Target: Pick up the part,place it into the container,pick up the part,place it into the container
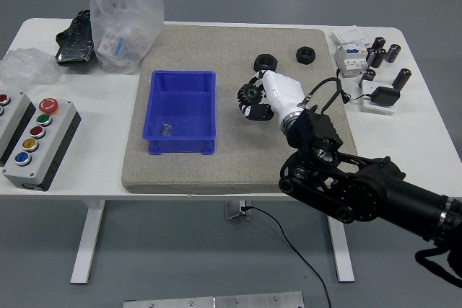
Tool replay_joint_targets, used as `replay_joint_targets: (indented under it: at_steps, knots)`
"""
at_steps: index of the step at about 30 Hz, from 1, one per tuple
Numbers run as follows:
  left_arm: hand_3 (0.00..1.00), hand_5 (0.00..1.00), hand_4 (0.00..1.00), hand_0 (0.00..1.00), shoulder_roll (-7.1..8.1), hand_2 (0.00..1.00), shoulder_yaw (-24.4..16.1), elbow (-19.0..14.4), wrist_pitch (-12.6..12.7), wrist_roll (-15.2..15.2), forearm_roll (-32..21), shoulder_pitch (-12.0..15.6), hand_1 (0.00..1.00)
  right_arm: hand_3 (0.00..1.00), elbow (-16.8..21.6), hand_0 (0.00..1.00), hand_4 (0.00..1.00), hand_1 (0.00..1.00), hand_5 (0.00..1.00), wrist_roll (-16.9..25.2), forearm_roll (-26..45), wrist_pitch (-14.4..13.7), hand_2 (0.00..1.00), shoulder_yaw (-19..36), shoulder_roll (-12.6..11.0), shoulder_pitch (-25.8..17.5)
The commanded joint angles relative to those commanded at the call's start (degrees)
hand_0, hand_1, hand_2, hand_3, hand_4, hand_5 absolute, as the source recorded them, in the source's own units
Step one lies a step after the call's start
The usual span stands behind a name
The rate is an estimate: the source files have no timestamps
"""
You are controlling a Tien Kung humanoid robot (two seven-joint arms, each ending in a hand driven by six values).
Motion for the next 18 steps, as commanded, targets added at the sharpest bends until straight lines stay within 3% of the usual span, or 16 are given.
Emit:
replay_joint_targets:
  at_steps: [10,12,13,18]
  knots:
    - [0.62,0.094,0.56,0.693,0.13,0.557,-0.2,0.0,0.0,0.4,0.4,0.1,0.587,0.609,-0.5,0.47,0.517,0.578,0.002,7.1,9.5,-4.2,0.499,-4.0,3.4,2.5]
    - [0.62,0.094,0.56,0.693,0.16,0.557,-0.1,0.0,0.0,0.4,0.4,0.0,0.587,0.609,-0.2,0.47,0.517,0.578,0.002,7.4,9.9,-4.2,0.499,-4.8,4.0,2.8]
    - [0.62,0.092,0.561,0.693,0.18,0.557,-0.1,0.0,-0.1,0.4,0.4,0.0,0.587,0.686,-0.1,0.531,0.445,0.653,0.038,7.4,9.8,-4.0,0.66,-5.2,4.3,3.0]
    - [0.62,0.092,0.561,0.693,0.25,0.557,0.0,0.0,-0.1,0.4,0.4,-0.2,0.587,0.686,0.0,0.531,0.445,0.653,0.038,6.0,8.5,-1.3,0.66,-6.4,5.0,3.2]
